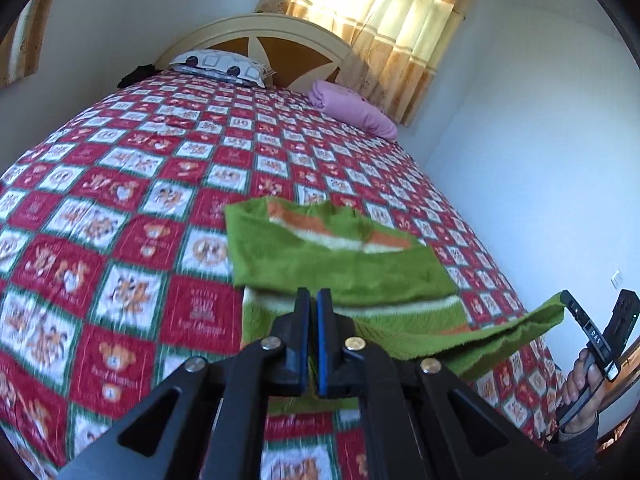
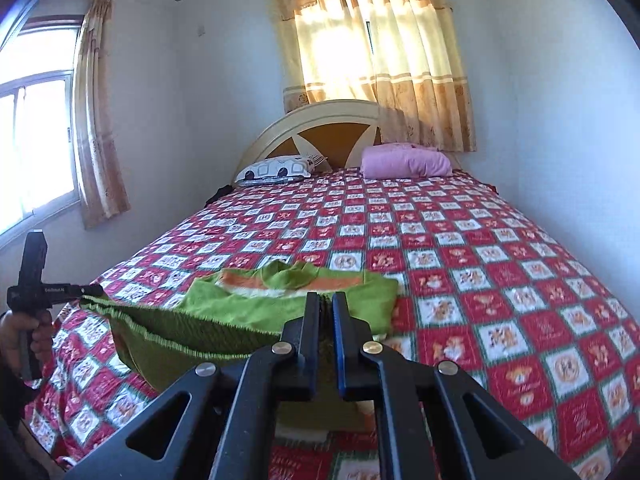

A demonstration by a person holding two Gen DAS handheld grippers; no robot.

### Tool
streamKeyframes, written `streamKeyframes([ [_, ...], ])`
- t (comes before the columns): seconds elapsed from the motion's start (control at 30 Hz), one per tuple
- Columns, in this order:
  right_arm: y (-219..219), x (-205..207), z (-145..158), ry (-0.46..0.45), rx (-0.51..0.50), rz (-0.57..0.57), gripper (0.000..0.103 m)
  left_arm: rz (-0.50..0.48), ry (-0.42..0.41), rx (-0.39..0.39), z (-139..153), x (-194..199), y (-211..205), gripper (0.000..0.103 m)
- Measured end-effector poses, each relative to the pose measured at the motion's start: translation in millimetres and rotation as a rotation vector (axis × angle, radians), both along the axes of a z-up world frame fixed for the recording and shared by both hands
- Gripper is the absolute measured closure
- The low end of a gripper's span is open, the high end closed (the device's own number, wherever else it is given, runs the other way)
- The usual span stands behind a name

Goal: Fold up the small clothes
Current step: 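Lift the hem with both tools and fold it over onto the collar half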

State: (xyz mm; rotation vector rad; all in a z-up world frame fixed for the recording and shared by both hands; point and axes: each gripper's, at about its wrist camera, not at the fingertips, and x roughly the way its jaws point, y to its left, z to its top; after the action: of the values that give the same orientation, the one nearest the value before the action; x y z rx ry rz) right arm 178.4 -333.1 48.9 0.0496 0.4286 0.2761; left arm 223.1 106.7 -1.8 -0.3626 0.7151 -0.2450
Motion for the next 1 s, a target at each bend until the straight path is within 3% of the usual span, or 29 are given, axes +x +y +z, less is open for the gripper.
streamKeyframes([
  [0.6, 13, 134, 0, 0.052, -0.082, -0.038, 0.099, 0.036, 0.017, 0.056, 3, 114, 9, 0.1],
  [0.87, 21, 200, -36, 0.149, -0.106, -0.05, 0.099, 0.047, 0.088, 0.116, -31, 167, 5, 0.1],
  [1.0, 26, 242, -67, 0.221, -0.131, -0.06, 0.099, 0.074, 0.148, 0.152, -68, 202, -1, 0.098],
])
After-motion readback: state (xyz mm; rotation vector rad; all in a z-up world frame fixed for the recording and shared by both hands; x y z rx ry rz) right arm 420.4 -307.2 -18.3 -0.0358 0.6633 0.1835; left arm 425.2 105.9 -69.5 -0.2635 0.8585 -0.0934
